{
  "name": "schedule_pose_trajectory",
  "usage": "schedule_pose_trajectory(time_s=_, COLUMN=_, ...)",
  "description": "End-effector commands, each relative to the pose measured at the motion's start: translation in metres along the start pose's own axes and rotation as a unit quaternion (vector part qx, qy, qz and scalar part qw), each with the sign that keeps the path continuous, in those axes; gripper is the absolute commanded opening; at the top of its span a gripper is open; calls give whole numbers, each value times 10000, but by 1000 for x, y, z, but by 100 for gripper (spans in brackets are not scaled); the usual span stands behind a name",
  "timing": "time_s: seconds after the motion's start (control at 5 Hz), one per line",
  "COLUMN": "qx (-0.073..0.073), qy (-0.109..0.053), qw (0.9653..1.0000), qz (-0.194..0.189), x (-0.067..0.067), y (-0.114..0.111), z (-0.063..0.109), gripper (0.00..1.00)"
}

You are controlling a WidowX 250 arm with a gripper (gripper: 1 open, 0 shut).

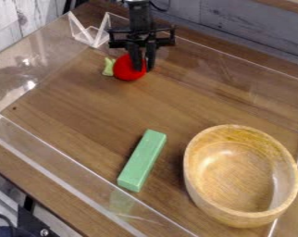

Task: Move the red object to the left side of the table

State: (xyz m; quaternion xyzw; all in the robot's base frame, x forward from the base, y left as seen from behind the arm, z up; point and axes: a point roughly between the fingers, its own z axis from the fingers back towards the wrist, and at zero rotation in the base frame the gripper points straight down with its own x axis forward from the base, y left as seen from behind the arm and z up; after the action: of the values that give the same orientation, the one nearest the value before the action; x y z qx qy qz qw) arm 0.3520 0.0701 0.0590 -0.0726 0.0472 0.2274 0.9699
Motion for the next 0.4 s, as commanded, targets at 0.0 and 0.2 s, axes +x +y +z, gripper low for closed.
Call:
schedule_pose_trajectory(time_s=0.0, qx=-174, qy=-333, qw=9988, qz=-305, x=0, y=-18, z=35, gripper=0)
schedule_pose_trajectory(time_s=0.2, qx=-341, qy=-392, qw=9979, qz=-395, x=-7, y=-10, z=70, gripper=0)
